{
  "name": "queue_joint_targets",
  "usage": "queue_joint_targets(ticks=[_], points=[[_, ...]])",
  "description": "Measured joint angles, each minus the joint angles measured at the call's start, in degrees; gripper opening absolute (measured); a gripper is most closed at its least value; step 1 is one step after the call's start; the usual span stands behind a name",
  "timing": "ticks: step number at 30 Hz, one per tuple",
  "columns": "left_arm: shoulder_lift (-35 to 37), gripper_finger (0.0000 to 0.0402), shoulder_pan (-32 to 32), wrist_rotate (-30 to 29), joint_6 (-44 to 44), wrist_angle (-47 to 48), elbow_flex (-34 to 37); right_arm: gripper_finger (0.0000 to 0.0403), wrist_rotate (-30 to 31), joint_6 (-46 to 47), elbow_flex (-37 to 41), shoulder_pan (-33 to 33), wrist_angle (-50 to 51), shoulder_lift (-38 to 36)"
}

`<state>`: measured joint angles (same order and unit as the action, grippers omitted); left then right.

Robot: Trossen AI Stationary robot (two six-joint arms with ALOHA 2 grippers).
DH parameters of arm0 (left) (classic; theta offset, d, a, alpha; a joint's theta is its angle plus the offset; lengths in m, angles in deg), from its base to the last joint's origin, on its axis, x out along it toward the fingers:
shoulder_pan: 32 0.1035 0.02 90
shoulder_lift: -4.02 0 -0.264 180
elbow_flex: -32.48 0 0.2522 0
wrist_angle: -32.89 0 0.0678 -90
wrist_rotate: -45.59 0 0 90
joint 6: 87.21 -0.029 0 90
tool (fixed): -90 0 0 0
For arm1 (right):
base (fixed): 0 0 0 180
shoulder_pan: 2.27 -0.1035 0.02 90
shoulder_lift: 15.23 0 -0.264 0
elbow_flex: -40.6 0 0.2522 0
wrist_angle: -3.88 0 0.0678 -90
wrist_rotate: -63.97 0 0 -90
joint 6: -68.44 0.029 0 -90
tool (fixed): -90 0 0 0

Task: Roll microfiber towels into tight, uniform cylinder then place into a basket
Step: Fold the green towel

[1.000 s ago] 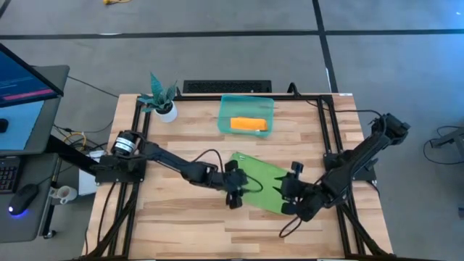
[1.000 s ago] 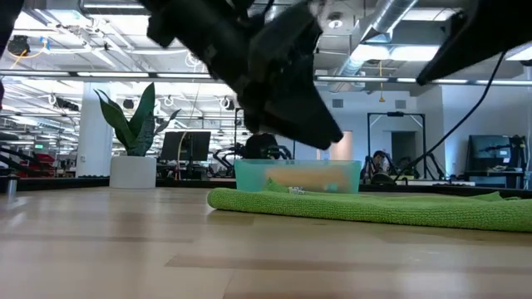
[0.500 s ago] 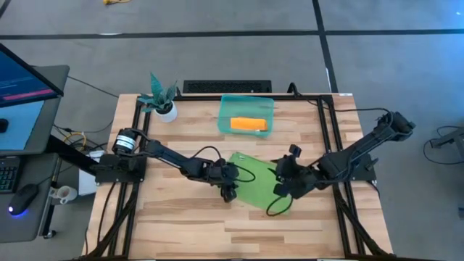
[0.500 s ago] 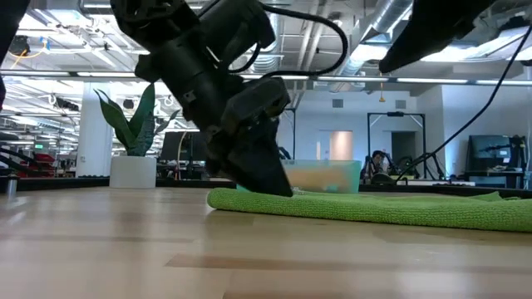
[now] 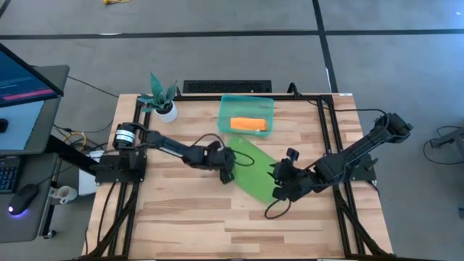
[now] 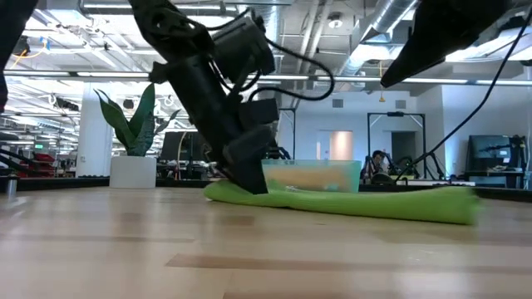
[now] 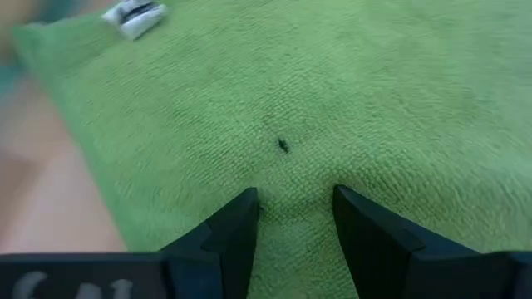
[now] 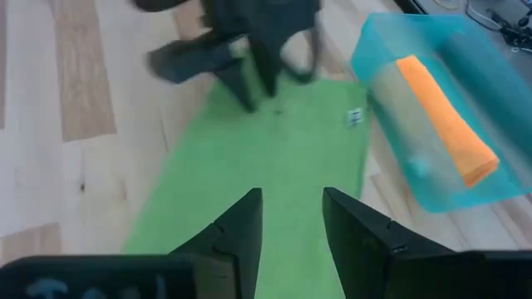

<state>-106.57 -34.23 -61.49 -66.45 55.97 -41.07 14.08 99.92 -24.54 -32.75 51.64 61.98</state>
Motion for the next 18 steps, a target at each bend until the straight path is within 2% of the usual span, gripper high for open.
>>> queue_joint_targets(ticks=[4, 8, 14, 18], points=[[1.8, 0.0153, 3.0, -0.4, -0.2, 3.4, 0.2, 0.0145, -0.2, 0.0, 0.0, -0.3, 0.1, 0.0], [4.4, 0.0153, 3.1, -0.4, -0.2, 4.1, 0.5, 0.0142, -0.2, 0.0, 0.0, -0.3, 0.4, 0.0], [6.5, 0.0153, -1.6, -0.8, -0.8, -4.9, 0.3, 0.0141, -0.2, 0.0, 0.0, -0.3, 0.9, 0.0], [5.3, 0.0153, -6.7, -0.7, -1.4, -15.3, 0.2, 0.0142, -0.2, 0.0, 0.0, -0.3, 0.8, 0.0]])
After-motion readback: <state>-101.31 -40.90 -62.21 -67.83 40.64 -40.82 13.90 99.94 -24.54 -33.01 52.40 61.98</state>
